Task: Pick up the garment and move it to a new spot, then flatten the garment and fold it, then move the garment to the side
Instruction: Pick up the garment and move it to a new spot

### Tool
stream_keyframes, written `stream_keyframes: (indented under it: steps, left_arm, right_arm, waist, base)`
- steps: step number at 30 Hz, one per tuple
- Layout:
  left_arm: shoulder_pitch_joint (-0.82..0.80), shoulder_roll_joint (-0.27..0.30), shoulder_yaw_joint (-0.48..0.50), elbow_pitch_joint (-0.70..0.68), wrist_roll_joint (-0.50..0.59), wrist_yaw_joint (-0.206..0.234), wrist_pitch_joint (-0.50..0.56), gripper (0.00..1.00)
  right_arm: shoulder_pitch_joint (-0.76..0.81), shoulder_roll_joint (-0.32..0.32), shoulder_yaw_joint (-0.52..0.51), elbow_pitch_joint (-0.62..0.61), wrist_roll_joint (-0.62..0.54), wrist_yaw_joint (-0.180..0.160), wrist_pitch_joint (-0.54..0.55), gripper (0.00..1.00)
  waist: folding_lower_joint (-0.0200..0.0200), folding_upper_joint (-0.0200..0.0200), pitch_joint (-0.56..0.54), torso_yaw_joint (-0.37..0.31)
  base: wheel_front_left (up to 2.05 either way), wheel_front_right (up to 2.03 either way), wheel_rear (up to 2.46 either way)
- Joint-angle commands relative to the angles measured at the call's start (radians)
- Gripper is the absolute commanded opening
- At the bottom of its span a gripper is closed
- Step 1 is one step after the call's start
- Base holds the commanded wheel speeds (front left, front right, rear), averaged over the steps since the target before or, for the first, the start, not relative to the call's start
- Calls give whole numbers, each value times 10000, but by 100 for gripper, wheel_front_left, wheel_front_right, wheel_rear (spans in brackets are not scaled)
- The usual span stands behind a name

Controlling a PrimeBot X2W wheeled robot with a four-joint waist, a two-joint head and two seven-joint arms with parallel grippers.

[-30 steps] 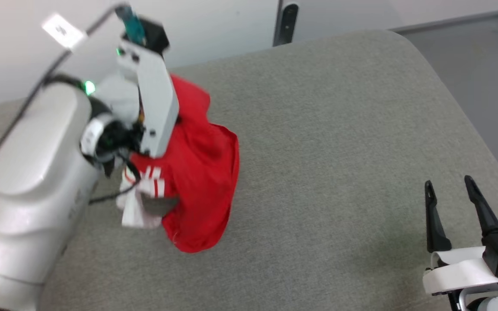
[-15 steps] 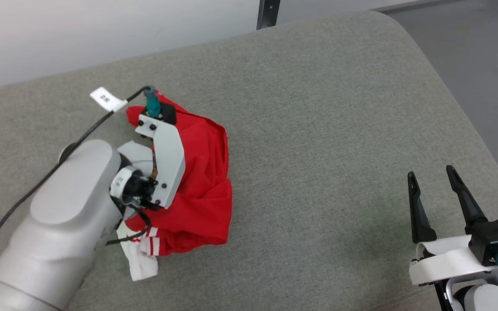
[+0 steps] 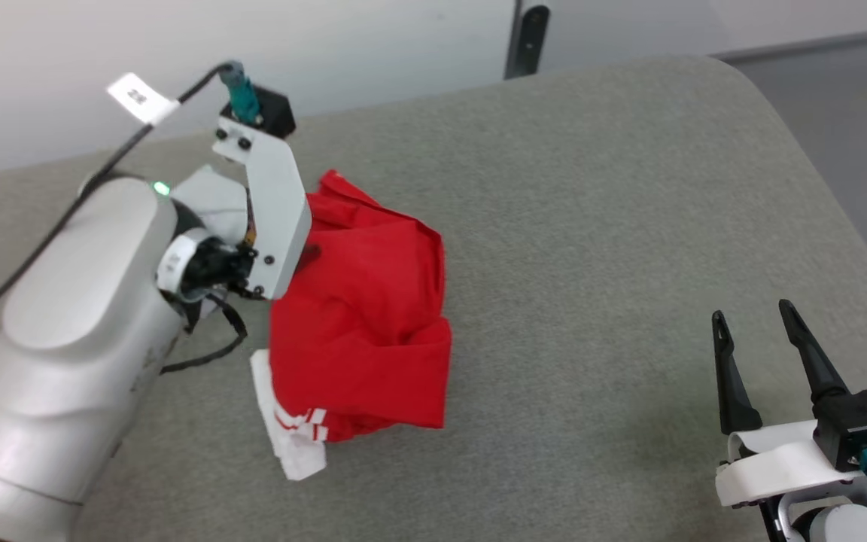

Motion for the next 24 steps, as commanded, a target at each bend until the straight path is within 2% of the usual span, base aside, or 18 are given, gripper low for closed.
stream_keyframes:
  steps: [1, 5, 13, 16, 17, 24]
  left_arm:
    - [116, 51, 114, -229, -72, -83, -272, 100]
    - [701, 302, 423, -1259, -271, -395, -1767, 100]
    - [2714, 823, 1103, -2951, 72, -538, -6132, 100]
    - [3617, 767, 1492, -3157, 180, -274, -7619, 100]
    - [3617, 767, 1492, -3157, 180, -274, -7619, 100]
    - [5696, 587, 2108, -3328, 535, 206, -10730, 100]
  right_arm:
    - [177, 21, 8, -68, -42, -10, -10, 100]
    - [306, 17, 52, -341, -106, -10, -10, 100]
    - [802, 17, 306, -625, -298, -10, -10, 100]
    - [996, 12, 392, -647, -382, -10, -10, 100]
    - [996, 12, 392, -647, -382, -10, -10, 100]
    - [1343, 16, 549, -639, -403, -10, -10, 100]
  waist:
    - [0, 0, -347, 430]
    - [0, 0, -618, 852]
    - [0, 0, -1375, 1517]
    - [0, 0, -1645, 1685]
    - [0, 0, -1645, 1685]
    - [0, 0, -2037, 1970]
  base:
    - [0, 0, 0]
    - [0, 0, 0]
    - [0, 0, 0]
    - [0, 0, 0]
    - [0, 0, 0]
    - [0, 0, 0]
